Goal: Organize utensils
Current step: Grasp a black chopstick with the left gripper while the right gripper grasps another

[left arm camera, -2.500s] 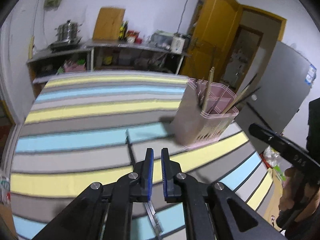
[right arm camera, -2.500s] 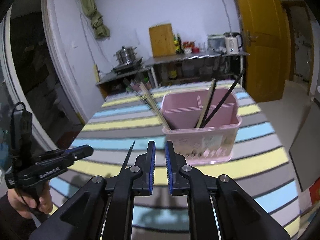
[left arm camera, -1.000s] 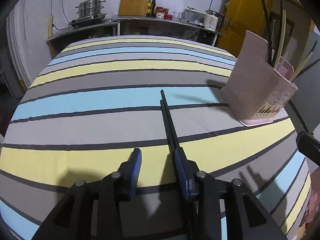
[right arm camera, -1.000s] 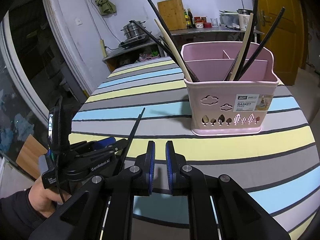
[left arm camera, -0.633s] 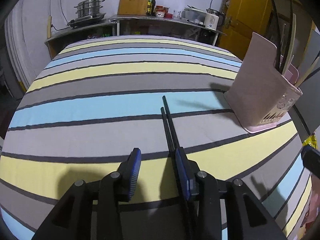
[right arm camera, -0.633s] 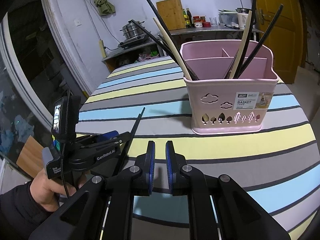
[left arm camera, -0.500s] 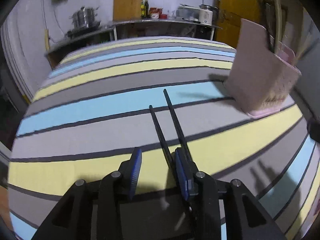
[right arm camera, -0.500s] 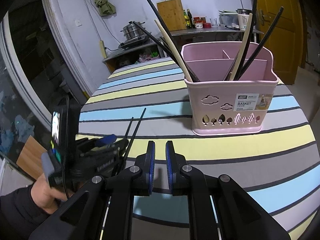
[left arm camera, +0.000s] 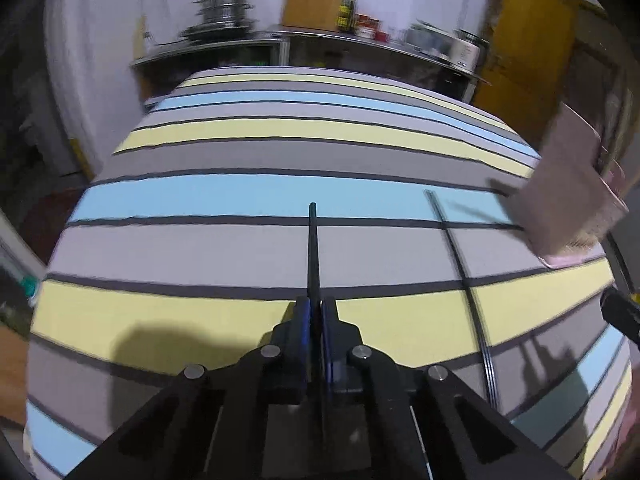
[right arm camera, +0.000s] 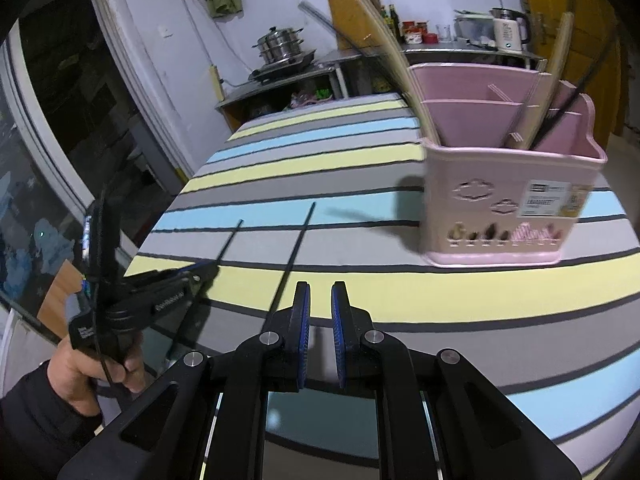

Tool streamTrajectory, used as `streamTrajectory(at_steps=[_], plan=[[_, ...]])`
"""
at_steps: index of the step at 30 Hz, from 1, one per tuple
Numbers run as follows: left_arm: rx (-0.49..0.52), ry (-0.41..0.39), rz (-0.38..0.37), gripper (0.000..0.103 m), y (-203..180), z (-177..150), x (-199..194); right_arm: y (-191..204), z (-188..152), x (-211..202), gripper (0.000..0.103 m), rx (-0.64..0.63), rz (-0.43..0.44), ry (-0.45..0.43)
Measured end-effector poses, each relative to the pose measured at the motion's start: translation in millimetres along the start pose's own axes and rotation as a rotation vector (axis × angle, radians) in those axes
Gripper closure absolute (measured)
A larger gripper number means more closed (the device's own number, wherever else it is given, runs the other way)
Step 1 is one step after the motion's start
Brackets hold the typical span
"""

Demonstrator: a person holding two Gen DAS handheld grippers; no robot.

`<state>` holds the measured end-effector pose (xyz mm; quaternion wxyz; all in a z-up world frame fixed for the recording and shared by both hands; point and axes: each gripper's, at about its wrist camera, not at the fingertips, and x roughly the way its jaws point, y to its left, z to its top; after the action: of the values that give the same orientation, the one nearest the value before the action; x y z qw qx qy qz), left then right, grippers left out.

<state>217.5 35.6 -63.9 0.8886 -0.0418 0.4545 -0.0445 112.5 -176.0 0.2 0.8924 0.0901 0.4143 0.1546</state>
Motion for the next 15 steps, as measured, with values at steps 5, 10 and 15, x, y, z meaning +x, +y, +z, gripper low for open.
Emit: streamTrajectory(at_steps=[5, 10, 15], plan=[[-0.114, -0.011, 0.011, 0.097, 32, -3, -5, 16, 7, 33, 0.092, -0.018, 0.031, 0.047], [-0.124, -0.007, -0.039, 0.097, 44, 5, -2, 27, 17, 70, 0.092, -0.024, 0.037, 0.098], [-0.116, 0.012, -0.069, 0.096, 48, 9, 4, 28, 29, 98, 0.092, -0.017, 0.017, 0.128]])
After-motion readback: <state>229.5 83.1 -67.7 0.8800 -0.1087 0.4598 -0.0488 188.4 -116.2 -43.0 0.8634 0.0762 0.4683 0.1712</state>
